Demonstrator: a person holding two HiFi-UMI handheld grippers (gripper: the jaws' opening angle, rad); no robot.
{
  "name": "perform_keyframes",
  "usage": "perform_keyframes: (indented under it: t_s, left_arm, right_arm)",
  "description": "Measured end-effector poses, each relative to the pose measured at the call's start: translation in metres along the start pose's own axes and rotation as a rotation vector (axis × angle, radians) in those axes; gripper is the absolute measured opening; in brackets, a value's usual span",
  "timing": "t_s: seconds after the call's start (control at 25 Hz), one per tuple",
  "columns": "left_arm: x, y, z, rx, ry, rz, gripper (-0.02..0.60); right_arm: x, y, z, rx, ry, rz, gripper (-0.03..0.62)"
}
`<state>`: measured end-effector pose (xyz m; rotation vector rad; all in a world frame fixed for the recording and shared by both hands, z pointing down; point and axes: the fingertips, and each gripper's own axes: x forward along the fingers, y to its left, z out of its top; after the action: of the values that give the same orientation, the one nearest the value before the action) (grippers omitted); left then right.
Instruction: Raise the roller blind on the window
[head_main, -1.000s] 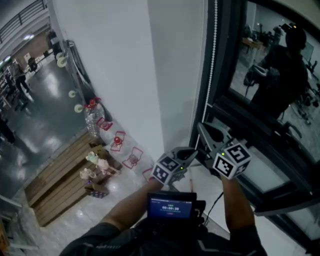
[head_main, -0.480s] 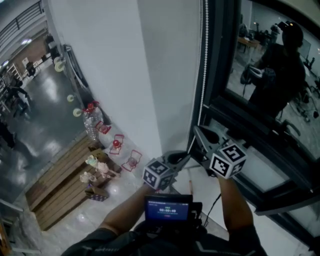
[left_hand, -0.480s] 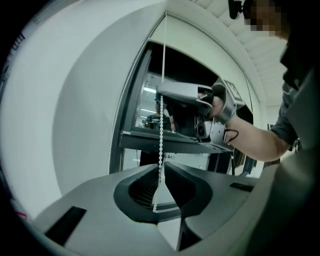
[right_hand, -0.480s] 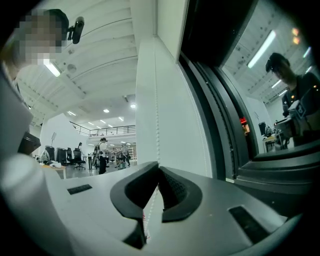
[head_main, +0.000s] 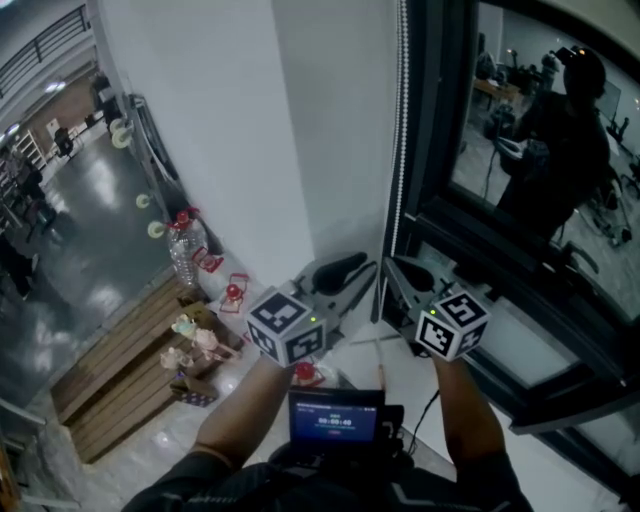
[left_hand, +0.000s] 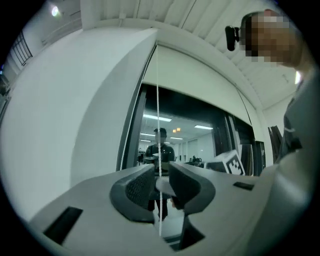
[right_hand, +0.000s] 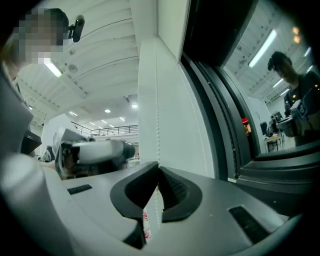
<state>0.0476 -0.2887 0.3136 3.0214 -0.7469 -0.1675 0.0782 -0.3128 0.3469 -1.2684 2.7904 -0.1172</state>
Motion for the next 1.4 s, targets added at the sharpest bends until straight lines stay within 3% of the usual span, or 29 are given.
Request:
perform_keyframes:
  t_s: [0.16, 0.48, 0.6, 0.68, 1.12, 1.4]
  left_arm:
    - [0.026, -0.009, 0.042, 0.049, -0.045, -0.016, 0.089]
    - [0.059, -0.009, 0.077, 0.067, -0.076, -0.027, 0.089]
    - [0.069, -0.013, 0.075, 0.08, -0.057, -0.038, 0.081]
    - [0.072, -0.012, 0.072, 0.078, -0.057, -0.033, 0.012]
    - [0.063, -0.01, 0.066, 0.107, -0.102, -0.034, 0.005]
    - [0.055, -0.004, 0.042, 0.086, -0.069, -0.023, 0.003]
  right_arm:
    - [-0.007, -0.001, 0.002, 0.014, -0.002, -0.018, 0.0]
    - [-0.014, 0.0, 0.003, 0.006, -0.013, -0.014, 0.0]
    - [-0.015, 0.002, 0.002, 0.008, -0.013, -0.008, 0.0]
    - [-0.016, 0.004, 0.002, 0.008, -0.011, -0.007, 0.0]
    - [-0.013, 0.007, 0.0, 0.023, -0.023, 0.01, 0.0]
    - [-0.007, 0.011, -0.023, 0.029, 0.029, 0.023, 0.0]
